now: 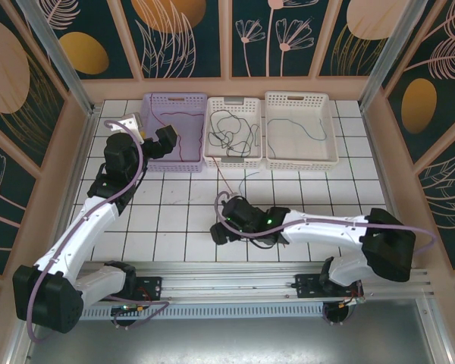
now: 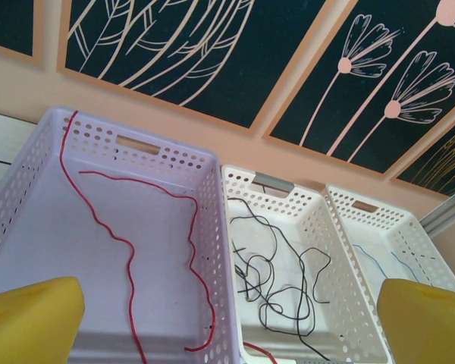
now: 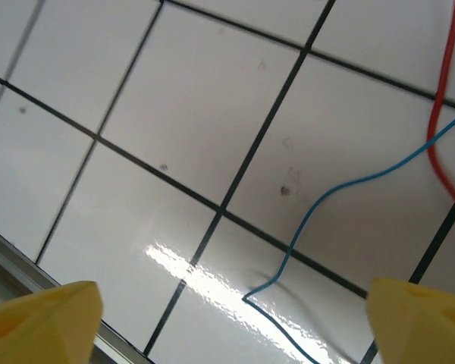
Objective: Untangle the cables
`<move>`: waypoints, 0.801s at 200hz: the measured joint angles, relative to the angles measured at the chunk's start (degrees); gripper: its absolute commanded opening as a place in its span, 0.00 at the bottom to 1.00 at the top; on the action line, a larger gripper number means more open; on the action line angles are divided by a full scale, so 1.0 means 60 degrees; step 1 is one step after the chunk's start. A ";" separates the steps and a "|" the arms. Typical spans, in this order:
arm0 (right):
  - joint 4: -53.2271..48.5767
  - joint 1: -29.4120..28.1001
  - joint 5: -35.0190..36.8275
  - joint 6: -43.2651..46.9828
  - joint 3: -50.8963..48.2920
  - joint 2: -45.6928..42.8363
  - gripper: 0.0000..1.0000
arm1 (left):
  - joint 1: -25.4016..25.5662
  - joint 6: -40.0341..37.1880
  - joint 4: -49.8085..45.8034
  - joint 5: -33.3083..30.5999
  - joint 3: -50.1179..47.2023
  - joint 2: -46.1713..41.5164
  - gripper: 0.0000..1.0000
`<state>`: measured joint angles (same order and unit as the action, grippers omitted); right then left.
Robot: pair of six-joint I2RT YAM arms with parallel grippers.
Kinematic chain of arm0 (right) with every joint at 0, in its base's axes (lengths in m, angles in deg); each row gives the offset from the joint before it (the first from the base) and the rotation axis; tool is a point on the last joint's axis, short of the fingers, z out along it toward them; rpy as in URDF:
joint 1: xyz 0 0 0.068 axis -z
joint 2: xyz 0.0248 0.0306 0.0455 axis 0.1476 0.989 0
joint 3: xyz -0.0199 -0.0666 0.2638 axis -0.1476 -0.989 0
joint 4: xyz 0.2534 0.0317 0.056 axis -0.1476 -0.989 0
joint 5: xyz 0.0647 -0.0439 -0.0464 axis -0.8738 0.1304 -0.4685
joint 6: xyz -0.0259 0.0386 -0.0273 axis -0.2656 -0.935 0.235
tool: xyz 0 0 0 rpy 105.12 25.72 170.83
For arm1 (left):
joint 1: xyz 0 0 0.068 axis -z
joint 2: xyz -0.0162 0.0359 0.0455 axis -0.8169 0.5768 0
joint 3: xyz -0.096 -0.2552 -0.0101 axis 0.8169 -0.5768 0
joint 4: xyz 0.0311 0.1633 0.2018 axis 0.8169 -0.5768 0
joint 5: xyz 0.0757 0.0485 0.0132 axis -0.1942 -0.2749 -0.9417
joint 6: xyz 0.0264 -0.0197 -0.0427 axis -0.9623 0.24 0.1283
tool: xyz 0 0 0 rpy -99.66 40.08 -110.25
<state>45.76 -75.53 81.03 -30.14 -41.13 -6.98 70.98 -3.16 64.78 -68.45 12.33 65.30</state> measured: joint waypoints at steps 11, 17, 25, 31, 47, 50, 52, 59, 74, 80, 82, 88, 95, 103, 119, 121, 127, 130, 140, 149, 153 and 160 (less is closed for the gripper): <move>-0.0007 -0.0124 0.0109 0.0015 0.0000 0.0295 0.95 | 0.0000 0.0000 -0.0004 0.0000 0.0000 0.0000 0.99; -0.0011 -0.0189 0.0182 0.0015 0.0004 0.0484 0.95 | 0.0000 0.0000 0.0000 0.0000 0.0000 0.0000 0.98; -0.0051 -0.0280 0.0277 0.0011 0.0022 0.0783 0.98 | 0.0000 0.0000 0.0000 0.0000 0.0000 0.0000 0.99; -0.0124 -0.0342 0.0364 0.0011 0.0058 0.1020 0.98 | 0.0000 0.0000 0.0000 0.0000 0.0000 0.0000 0.99; -0.0423 -0.0503 0.0623 -0.0022 0.0233 0.1617 0.98 | 0.0000 0.0000 -0.0004 0.0033 0.0000 0.0000 0.99; -0.0484 -0.0532 0.0678 -0.0015 0.0280 0.1712 0.98 | 0.0000 0.0000 0.0000 0.0036 0.0000 0.0000 0.98; -0.0510 -0.0543 0.0707 -0.0018 0.0302 0.1767 0.98 | 0.0000 0.0000 0.0000 0.0036 0.0000 0.0000 0.98; -0.0637 -0.0612 0.0820 -0.0018 0.0423 0.2014 0.98 | 0.0000 0.0000 0.0000 0.0058 0.0000 0.0000 0.99; -0.0878 -0.0765 0.1118 -0.0025 0.0663 0.2379 0.98 | 0.0000 0.0000 0.0000 0.0066 0.0000 0.0000 0.99; -0.0947 -0.0809 0.1184 -0.0062 0.0725 0.2422 0.96 | 0.0000 0.0000 0.0000 0.0066 0.0000 0.0000 0.98; -0.0954 -0.0820 0.1213 -0.0062 0.0739 0.2426 0.96 | 0.0000 0.0000 0.0000 0.0066 0.0000 0.0000 0.98; -0.0958 -0.0845 0.1217 -0.0095 0.0758 0.2441 0.94 | 0.0000 0.0000 0.0000 0.0066 0.0000 0.0000 0.99; -0.0969 -0.0856 0.1235 -0.0120 0.0776 0.2466 0.92 | 0.0000 0.0000 0.0000 0.0066 0.0000 0.0000 0.98; -0.0976 -0.0863 0.1239 -0.0171 0.0809 0.2495 0.89 | 0.0000 0.0000 0.0000 0.0066 0.0000 0.0000 0.99; -0.1009 -0.0863 0.1231 -0.0168 0.0911 0.2586 0.78 | 0.0000 0.0000 0.0000 0.0066 0.0000 0.0000 0.98; -0.1009 -0.0863 0.1220 -0.0168 0.0918 0.2594 0.77 | 0.0000 0.0000 0.0000 0.0066 0.0000 0.0000 0.98; -0.1009 -0.0867 0.1231 -0.0193 0.0951 0.2626 0.74 | 0.0000 0.0000 0.0000 0.0066 0.0000 0.0000 0.99; -0.0998 -0.0871 0.1239 -0.0248 0.0951 0.2641 0.71 | 0.0000 0.0000 0.0000 0.0066 0.0000 0.0000 0.99; -0.1009 -0.0871 0.1235 -0.0215 0.0980 0.2648 0.64 | 0.0000 0.0000 -0.0004 0.0066 0.0000 0.0000 0.99; -0.1002 -0.0871 0.1220 -0.0299 0.0987 0.2667 0.60 | 0.0000 0.0000 0.0000 0.0066 0.0000 0.0000 0.99; -0.1009 -0.0871 0.1246 -0.0328 0.0994 0.2667 0.59 | 0.0000 0.0000 0.0000 0.0066 0.0000 0.0000 0.99; -0.1005 -0.0871 0.1242 -0.0342 0.0998 0.2674 0.56 | 0.0000 0.0000 0.0000 0.0066 0.0000 0.0000 0.98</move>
<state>39.72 -80.76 88.48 -32.20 -35.14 9.06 70.98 -3.16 64.78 -68.06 12.33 65.30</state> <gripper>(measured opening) 0.605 0.985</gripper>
